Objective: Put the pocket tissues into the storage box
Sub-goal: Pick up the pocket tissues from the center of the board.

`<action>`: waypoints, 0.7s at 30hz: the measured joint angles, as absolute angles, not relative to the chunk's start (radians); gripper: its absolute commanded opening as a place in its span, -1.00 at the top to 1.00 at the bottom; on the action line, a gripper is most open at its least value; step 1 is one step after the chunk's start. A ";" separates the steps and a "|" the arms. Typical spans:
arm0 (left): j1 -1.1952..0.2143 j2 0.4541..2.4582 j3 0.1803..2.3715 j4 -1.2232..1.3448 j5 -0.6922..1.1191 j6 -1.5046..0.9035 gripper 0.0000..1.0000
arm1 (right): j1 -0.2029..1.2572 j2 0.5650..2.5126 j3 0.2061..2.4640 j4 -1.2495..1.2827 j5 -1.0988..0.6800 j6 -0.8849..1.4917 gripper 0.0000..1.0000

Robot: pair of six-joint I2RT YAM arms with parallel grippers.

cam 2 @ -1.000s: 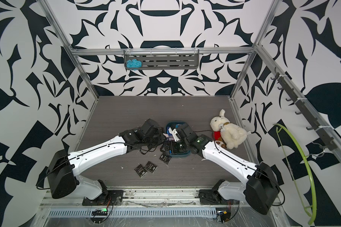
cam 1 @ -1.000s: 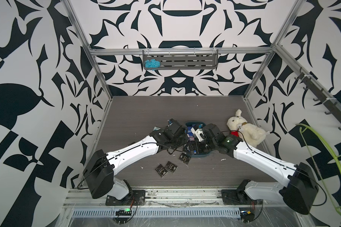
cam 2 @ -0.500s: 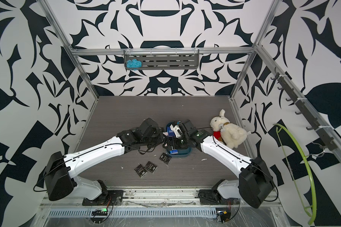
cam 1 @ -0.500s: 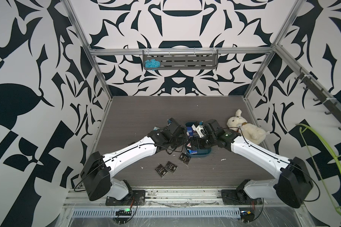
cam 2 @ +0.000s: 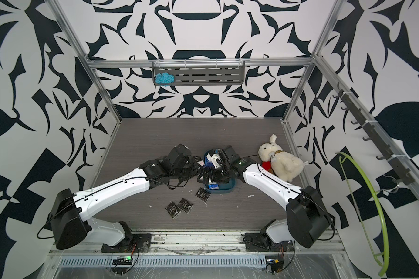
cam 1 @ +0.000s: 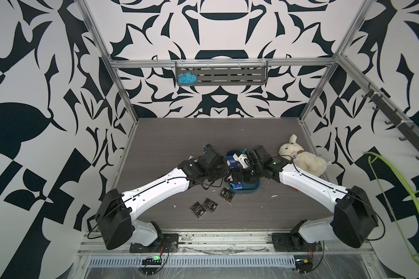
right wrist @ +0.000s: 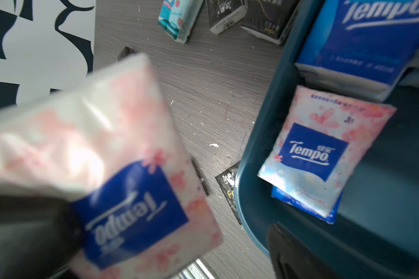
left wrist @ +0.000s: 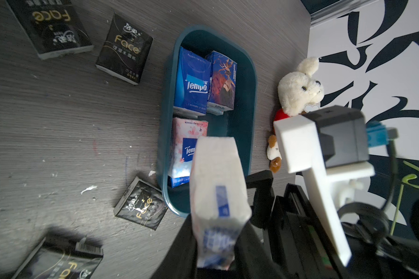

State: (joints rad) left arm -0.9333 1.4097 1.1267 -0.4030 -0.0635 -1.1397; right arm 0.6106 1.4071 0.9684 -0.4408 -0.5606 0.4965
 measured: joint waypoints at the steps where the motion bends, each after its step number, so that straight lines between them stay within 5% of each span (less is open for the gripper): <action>1: -0.933 1.410 1.127 -0.405 -0.060 -1.135 0.41 | 0.611 1.407 0.970 -0.446 -0.561 0.492 -0.91; 8: -0.923 1.415 1.163 -0.451 -0.008 -1.092 0.42 | 0.610 1.411 1.005 -0.498 -0.574 0.423 -0.79; 12: -0.920 1.415 1.182 -0.469 0.015 -1.073 0.41 | 0.612 1.405 1.013 -0.486 -0.616 0.392 -0.38; 21: -0.873 1.398 1.184 -0.451 0.149 -1.068 0.42 | 0.618 1.335 0.986 -0.410 -0.659 0.375 -0.60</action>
State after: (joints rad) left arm -0.8730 1.3975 1.1835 -0.4515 0.1493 -1.0679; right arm 0.6182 1.3346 0.9859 -0.4095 -0.6586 0.3752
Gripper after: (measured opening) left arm 0.291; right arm 0.797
